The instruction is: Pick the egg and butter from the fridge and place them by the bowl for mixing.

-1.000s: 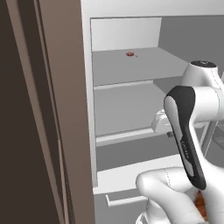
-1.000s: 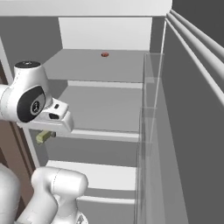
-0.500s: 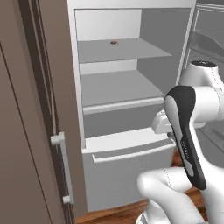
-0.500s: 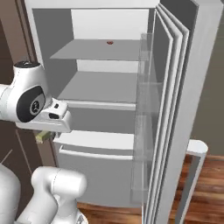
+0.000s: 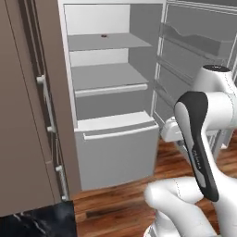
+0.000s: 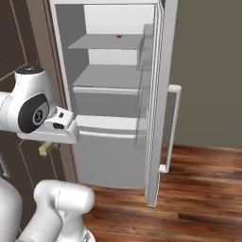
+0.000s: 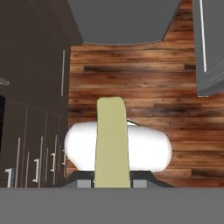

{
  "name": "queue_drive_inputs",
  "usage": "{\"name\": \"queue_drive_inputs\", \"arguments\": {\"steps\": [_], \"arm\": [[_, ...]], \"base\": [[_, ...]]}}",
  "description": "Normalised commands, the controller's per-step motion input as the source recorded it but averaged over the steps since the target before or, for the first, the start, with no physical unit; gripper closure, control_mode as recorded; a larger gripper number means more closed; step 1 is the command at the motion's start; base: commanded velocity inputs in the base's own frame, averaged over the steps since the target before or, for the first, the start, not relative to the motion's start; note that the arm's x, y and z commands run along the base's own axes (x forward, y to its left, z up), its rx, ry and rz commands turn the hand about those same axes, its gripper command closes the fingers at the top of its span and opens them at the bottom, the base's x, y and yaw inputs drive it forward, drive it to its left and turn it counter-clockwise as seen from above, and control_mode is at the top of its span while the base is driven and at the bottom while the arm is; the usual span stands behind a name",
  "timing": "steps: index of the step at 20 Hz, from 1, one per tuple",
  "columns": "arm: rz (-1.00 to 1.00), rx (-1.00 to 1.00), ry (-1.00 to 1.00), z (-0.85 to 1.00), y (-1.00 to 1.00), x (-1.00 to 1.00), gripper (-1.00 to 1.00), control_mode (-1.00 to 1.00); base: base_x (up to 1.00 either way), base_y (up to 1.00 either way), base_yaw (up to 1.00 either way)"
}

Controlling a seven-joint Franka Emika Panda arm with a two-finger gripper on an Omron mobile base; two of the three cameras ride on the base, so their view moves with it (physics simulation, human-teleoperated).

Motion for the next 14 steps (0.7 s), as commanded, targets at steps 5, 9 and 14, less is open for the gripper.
{"name": "queue_drive_inputs", "arguments": {"steps": [5, 9, 14], "arm": [[0.0, 0.0, 0.0, 0.0, 0.0, 0.0, 1.0, 1.0], [0.0, 0.0, 0.0, 0.0, 0.0, 0.0, 1.0, 1.0], [0.0, 0.0, 0.0, 0.0, 0.0, 0.0, 1.0, 1.0]], "base": [[-0.78, -0.37, 0.61], [-0.37, -0.2, 0.92], [-0.22, -0.12, 1.0]]}}
